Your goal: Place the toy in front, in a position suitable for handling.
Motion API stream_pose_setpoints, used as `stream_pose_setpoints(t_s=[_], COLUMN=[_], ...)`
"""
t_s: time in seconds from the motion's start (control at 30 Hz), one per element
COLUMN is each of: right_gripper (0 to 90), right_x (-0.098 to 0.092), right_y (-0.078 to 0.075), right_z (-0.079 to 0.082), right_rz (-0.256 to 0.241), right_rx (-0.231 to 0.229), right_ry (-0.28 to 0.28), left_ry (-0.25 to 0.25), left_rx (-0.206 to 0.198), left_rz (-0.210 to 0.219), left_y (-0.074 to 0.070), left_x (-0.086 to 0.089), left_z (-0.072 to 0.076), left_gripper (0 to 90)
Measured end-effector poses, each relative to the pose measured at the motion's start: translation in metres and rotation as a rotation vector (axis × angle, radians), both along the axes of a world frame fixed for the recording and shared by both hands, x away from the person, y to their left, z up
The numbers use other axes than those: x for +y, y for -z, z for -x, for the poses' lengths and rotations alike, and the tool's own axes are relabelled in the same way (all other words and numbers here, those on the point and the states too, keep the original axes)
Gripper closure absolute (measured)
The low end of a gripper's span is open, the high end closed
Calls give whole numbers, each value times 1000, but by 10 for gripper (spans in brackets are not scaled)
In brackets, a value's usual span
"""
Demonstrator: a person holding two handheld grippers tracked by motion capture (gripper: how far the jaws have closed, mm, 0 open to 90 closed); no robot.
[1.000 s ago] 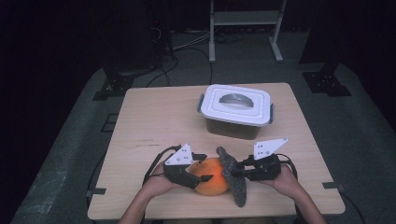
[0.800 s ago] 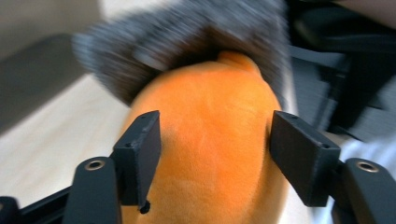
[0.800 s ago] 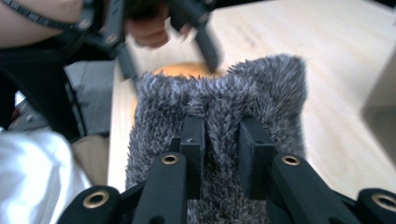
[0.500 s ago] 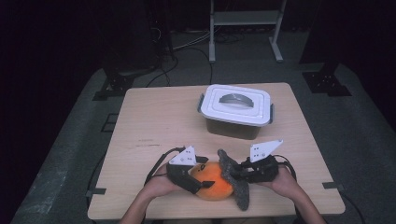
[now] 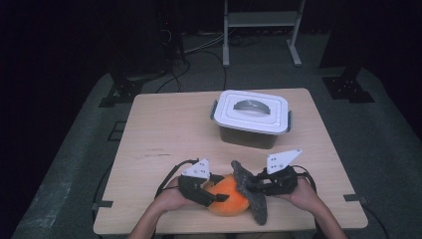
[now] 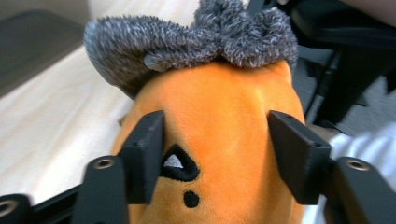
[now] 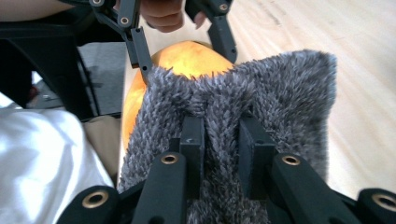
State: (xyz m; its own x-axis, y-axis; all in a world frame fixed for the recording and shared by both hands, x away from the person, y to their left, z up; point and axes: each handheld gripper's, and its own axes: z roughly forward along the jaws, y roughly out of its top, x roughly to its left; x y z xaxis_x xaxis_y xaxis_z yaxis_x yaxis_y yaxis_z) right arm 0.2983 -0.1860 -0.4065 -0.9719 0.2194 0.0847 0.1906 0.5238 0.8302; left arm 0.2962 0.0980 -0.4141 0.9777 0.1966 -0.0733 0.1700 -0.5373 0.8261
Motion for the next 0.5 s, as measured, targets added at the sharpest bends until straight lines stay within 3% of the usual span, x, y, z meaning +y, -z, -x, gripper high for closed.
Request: stream_pose_setpoints(t_s=[0.17, 0.23, 0.3, 0.4, 0.5], right_gripper=[742, 742, 742, 742, 742], right_x=[-7, -7, -5, 1, 0], right_y=[-11, -13, -11, -1, 2], right_z=[0, 0, -1, -1, -1], right_rz=[-69, -79, -62, -6, -2], right_rx=[-41, -49, -43, -12, 14], right_ry=[48, 51, 46, 18, -3], left_ry=[-44, -43, -30, -15, -26], left_rx=[-63, -70, -56, -48, -29], left_rz=[12, 12, 9, 10, 13], left_y=[-8, -11, -10, -9, -7], left_x=[1, 2, 2, 0, 0], left_z=[2, 2, 3, 2, -1], left_gripper=[455, 460, 452, 370, 278])
